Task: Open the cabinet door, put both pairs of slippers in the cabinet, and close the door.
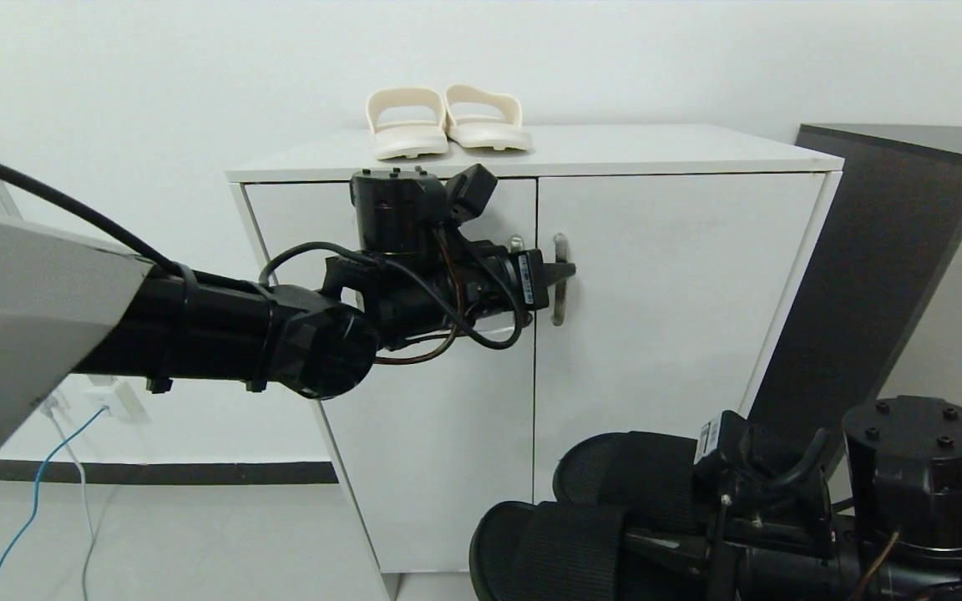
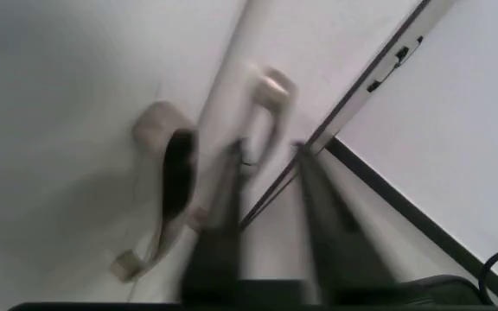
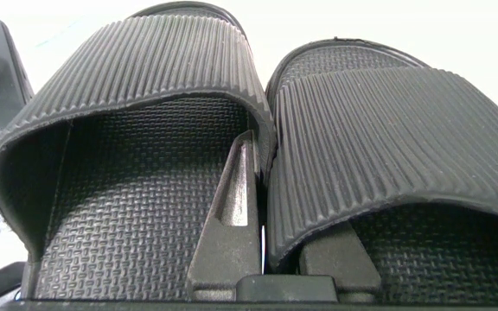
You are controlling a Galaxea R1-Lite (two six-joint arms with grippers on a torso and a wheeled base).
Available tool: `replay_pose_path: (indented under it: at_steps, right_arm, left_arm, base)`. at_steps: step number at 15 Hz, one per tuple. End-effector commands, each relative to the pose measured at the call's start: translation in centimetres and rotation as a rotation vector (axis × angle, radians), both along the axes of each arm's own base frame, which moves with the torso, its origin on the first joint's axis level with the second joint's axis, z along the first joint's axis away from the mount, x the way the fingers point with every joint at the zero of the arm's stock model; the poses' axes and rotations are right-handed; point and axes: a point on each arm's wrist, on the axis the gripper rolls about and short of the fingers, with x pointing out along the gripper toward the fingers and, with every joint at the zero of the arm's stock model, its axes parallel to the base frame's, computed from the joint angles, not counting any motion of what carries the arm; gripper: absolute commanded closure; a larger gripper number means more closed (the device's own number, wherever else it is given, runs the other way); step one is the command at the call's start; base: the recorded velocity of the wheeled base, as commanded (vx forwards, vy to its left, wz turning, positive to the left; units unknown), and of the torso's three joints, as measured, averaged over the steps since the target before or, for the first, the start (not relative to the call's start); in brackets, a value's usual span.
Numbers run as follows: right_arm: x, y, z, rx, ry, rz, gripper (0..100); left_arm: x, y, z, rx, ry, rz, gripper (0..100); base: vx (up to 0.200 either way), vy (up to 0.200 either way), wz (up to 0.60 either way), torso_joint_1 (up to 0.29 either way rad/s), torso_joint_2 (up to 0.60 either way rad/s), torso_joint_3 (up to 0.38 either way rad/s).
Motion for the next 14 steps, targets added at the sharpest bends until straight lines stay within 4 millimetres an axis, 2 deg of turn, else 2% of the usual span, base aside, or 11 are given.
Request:
replay_pose_path:
  at_steps: [1,6,11,12,14]
  right_arm:
    - [-0.2,0.0,0.1,0.002,-0.002,0.007,100]
    - [-0.7,0.3,0.0,-0.001,0.000,0.031,100]
    - [-0.8,0.4,-0.1,-0.003,0.002,0.036,100]
    - [-0.8,0.4,-0.1,-0.003,0.002,0.036,100]
    - [-0.8,0.4,-0.1,-0.003,0.002,0.037,100]
  left_arm:
    - [-0.9,0.5,0.6,-0.003,-0.007,-0.006,100]
    - [-3.6,1.5,0.6,0.013,0.012,-0.026,100]
    - [-6.9,3.8,1.2,0.015,0.016,-0.030,100]
    - [-7.2,4.1,1.2,0.016,0.018,-0.029,100]
    - [-6.2,5.1,1.3,0.009,0.010,0.016,100]
  base:
    - [0.000,0.000,0.00,0.000,0.00,0.000]
    - [0.000,0.000,0.00,0.000,0.00,0.000]
    - [0.000,0.000,0.00,0.000,0.00,0.000]
    - [0.000,0.000,0.00,0.000,0.00,0.000]
    - [0.000,0.000,0.00,0.000,0.00,0.000]
